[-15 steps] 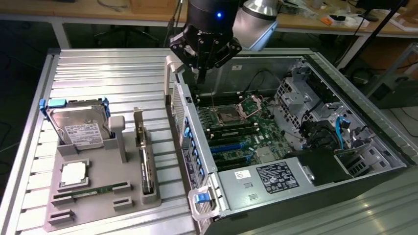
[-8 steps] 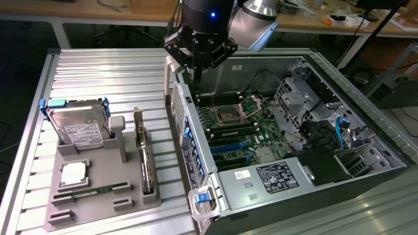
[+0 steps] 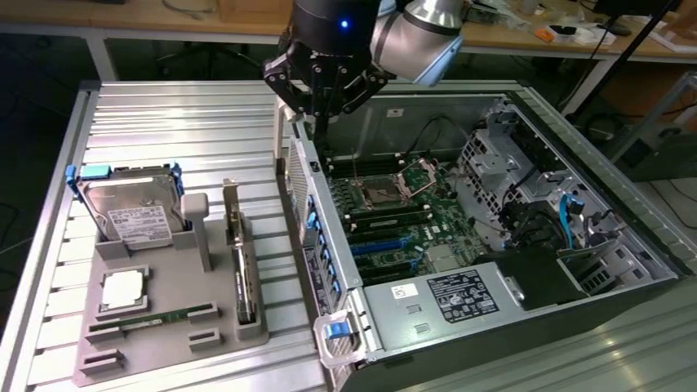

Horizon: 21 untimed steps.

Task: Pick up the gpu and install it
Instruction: 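Reach for the gpu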

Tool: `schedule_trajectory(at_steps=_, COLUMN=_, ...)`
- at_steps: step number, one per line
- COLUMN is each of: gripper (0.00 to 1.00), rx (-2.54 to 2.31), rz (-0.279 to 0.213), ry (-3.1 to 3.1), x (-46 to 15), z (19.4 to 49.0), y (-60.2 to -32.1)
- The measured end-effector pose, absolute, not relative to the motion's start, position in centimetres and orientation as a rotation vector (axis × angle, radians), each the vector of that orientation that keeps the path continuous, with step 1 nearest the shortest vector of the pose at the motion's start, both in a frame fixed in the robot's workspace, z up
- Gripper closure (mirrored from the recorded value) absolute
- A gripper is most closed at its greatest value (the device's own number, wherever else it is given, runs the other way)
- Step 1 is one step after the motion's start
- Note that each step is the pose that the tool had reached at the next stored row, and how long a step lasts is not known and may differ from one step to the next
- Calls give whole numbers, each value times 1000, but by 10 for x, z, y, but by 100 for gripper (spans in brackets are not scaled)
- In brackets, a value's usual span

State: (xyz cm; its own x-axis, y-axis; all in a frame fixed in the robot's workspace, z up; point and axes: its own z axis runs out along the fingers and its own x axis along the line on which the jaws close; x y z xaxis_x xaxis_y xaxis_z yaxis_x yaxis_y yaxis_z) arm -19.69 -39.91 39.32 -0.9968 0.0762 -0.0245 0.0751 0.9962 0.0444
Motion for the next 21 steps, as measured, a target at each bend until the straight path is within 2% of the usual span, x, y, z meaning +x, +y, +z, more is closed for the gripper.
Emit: schedule_trajectory(at_steps=21, gripper=89, rx=118, rz=68, ry=3112, x=-234, z=393, y=-401)
